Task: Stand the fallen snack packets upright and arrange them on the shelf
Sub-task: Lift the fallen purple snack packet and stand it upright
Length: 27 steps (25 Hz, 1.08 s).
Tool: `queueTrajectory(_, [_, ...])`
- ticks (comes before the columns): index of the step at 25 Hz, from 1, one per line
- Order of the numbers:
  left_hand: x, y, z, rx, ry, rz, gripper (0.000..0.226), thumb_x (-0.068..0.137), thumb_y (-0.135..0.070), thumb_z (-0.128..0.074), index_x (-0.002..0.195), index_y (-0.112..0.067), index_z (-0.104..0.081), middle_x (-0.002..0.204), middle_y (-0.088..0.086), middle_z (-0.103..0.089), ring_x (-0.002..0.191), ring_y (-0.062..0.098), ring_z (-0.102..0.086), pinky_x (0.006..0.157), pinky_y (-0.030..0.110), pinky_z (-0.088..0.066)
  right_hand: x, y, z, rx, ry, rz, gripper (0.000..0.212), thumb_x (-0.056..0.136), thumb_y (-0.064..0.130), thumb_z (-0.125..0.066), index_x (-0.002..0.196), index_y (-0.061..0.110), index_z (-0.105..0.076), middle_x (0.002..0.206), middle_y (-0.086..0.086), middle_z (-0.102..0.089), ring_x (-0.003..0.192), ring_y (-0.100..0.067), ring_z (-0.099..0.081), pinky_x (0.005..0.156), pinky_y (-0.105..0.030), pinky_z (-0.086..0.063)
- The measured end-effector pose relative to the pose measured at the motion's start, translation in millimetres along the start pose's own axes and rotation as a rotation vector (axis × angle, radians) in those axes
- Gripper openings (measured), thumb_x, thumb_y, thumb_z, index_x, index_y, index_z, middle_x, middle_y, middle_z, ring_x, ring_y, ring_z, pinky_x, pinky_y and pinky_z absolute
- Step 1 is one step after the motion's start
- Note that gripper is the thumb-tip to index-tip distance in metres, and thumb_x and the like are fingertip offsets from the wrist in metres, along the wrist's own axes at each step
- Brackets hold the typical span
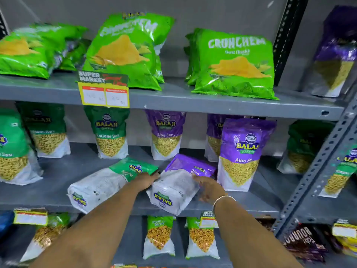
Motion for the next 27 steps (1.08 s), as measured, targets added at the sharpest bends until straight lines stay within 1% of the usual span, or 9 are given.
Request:
queueTrajectory(2, [12.1,1.2,-8.5,-0.176,0.136,0.071,0.070,0.087,-0.056,-0.042,0.129,0.000,-0.045,0.137,0.021,-0.050,0.114,0.032,-0.053,0.092,0.036,-0.043,14.7,-5.4,-1.8,0.029,0.018,-0.071,0.022,0.078,0.036,-0.065,0.085,0.017,-0.058,0.071,0.000,-0.054,0.052,-0.016,-0.052,0.046,-0.023,-0.040])
queueTrajectory(4, [22.8,3.0,-15.3,-0.387,0.249,0.098,0.069,0.081,-0.055,-0.054,0.127,-0.004,-0.050,0.129,0.017,-0.057,0.107,0.031,-0.058,0.091,0.041,-0.047,25.4,-9.8,-2.1,0.042,0.037,-0.126,0.024,0.080,0.035,-0.065,0.084,0.014,-0.055,0.058,-0.003,-0.055,0.047,-0.019,-0.052,0.041,-0.021,-0.043])
queueTrajectory(7, [30.9,-0.6,-23.9,-0.520,0.347,0.075,0.049,0.082,-0.041,-0.061,0.112,-0.001,-0.061,0.094,0.012,-0.072,0.079,0.024,-0.064,0.069,0.034,-0.057,28.0,-9.5,-1.9,0.070,0.072,-0.110,0.024,0.079,0.030,-0.069,0.087,0.009,-0.060,0.073,-0.009,-0.060,0.063,-0.026,-0.058,0.058,-0.037,-0.052])
queueTrajectory(10, [32.1,-2.8,-20.0,-0.535,0.428,0.077,0.028,0.081,-0.034,-0.065,0.092,-0.009,-0.064,0.060,0.001,-0.074,0.065,0.019,-0.067,0.063,0.034,-0.057,26.4,-9.9,-3.1,0.121,0.122,-0.111,0.009,0.078,0.019,-0.068,0.073,0.012,-0.066,0.065,-0.004,-0.071,0.058,-0.023,-0.068,0.058,-0.035,-0.059])
queueTrajectory(14, [24.3,-1.0,-16.2,-0.532,0.573,0.104,0.019,0.079,-0.027,-0.068,0.085,-0.009,-0.066,0.061,0.005,-0.075,0.055,0.020,-0.071,0.055,0.039,-0.059,26.4,-8.1,-5.7,0.075,0.128,-0.099,0.014,0.069,0.016,-0.074,0.079,0.012,-0.066,0.060,-0.002,-0.073,0.063,-0.022,-0.069,0.065,-0.034,-0.057])
queueTrajectory(17, [11.6,-6.3,-13.4,-0.466,0.589,0.091,0.013,0.079,-0.021,-0.069,0.079,-0.009,-0.063,0.057,0.003,-0.073,0.052,0.016,-0.069,0.056,0.035,-0.057,11.9,-6.3,-0.5,0.074,0.102,-0.141,0.009,0.082,0.009,-0.065,0.074,0.007,-0.066,0.056,-0.007,-0.073,0.051,-0.023,-0.072,0.046,-0.036,-0.058])
queueTrajectory(23, [6.3,-21.9,1.1,-0.410,0.505,-0.087,0.022,0.075,-0.011,-0.072,0.093,-0.014,-0.059,0.085,0.001,-0.064,0.078,0.014,-0.060,0.080,0.040,-0.052,-6.6,26.4,4.9,-0.063,0.043,-0.079,0.028,0.082,0.007,-0.065,0.055,0.012,-0.064,0.038,0.004,-0.064,0.036,-0.010,-0.064,0.046,-0.024,-0.054])
queueTrajectory(26, [12.6,-27.5,9.6,-0.453,0.379,-0.181,0.030,0.071,-0.008,-0.075,0.096,-0.014,-0.059,0.095,0.003,-0.065,0.086,0.015,-0.059,0.081,0.036,-0.051,-6.8,48.7,-2.9,-0.060,0.043,0.124,0.020,0.071,-0.005,-0.072,0.066,0.009,-0.059,0.037,0.007,-0.063,0.030,-0.004,-0.057,0.035,-0.015,-0.047])
queueTrajectory(27, [18.0,-27.5,10.2,-0.431,0.290,-0.234,0.040,0.068,-0.008,-0.078,0.102,-0.012,-0.058,0.104,0.006,-0.064,0.093,0.019,-0.059,0.080,0.035,-0.050,-4.2,52.5,-7.3,-0.046,0.034,0.213,0.028,0.060,-0.011,-0.075,0.069,0.009,-0.058,0.037,0.007,-0.063,0.030,-0.001,-0.057,0.034,-0.014,-0.046])
Point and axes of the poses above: each hand's wrist, its own x-axis towards the middle knuckle, its own z-axis out of the back of the hand, y = z × x, the point moved 2 cm from there along x, towards the middle knuckle
